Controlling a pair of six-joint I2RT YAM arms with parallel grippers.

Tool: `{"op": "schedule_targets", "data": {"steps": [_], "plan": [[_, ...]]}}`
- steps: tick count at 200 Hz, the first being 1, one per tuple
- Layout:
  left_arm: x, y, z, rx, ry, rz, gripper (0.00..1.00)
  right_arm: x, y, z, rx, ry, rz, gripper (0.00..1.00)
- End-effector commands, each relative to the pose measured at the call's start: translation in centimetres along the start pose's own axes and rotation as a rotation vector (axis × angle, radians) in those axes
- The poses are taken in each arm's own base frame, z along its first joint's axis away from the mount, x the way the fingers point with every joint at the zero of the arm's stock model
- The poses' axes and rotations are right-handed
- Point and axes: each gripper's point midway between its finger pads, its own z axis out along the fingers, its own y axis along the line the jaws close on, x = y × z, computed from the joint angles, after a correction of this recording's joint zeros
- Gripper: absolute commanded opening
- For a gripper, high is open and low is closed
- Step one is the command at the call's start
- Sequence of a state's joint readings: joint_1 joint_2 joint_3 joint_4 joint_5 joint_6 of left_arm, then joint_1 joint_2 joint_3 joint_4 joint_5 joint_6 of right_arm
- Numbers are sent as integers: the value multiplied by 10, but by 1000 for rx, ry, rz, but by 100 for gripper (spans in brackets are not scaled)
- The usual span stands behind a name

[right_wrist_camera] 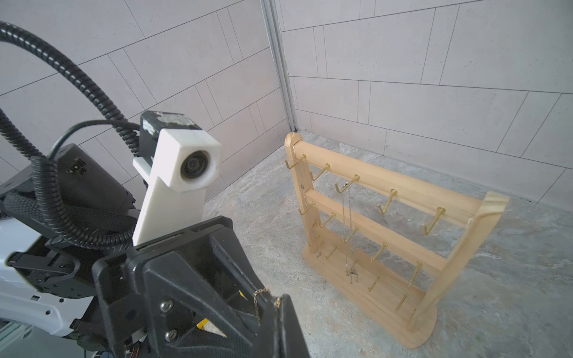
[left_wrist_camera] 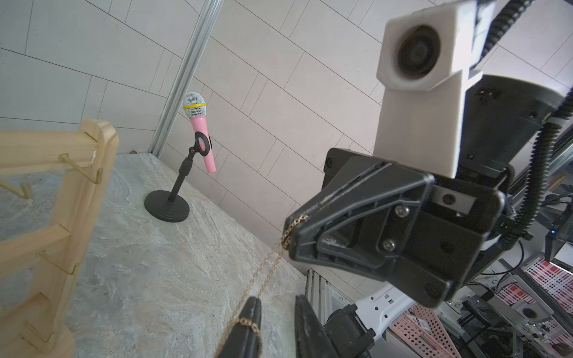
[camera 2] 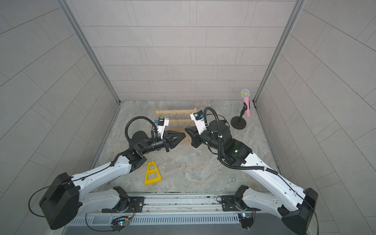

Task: Hang the necklace on the jewelry display stand
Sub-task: Pick up the necklace from the center of the board, then hang the necklace on the stand.

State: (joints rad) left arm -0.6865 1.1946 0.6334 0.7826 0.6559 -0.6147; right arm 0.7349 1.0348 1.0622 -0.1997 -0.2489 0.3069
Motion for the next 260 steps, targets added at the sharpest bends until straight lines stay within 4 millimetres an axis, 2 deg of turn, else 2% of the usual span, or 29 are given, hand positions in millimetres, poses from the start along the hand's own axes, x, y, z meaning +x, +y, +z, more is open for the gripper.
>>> {"op": "schedule_targets", "data": {"steps": [1,55,147,188,260], "plan": [[-9,-7,-2,32,-31,25,20,-13,-4,-2,37,-26,-13,1],[-12,-6,-3,16,-44,31,12,-8,-22,3,112,14,-5,1],[-12,24,5,-152,25,128,6,-16,-72,23,206,69,-17,2],[-16,38,12,-205,38,162,6,-22,-83,37,208,85,-46,3],[-23,44,16,-222,28,187,6,-36,-98,53,218,83,-56,3]]}}
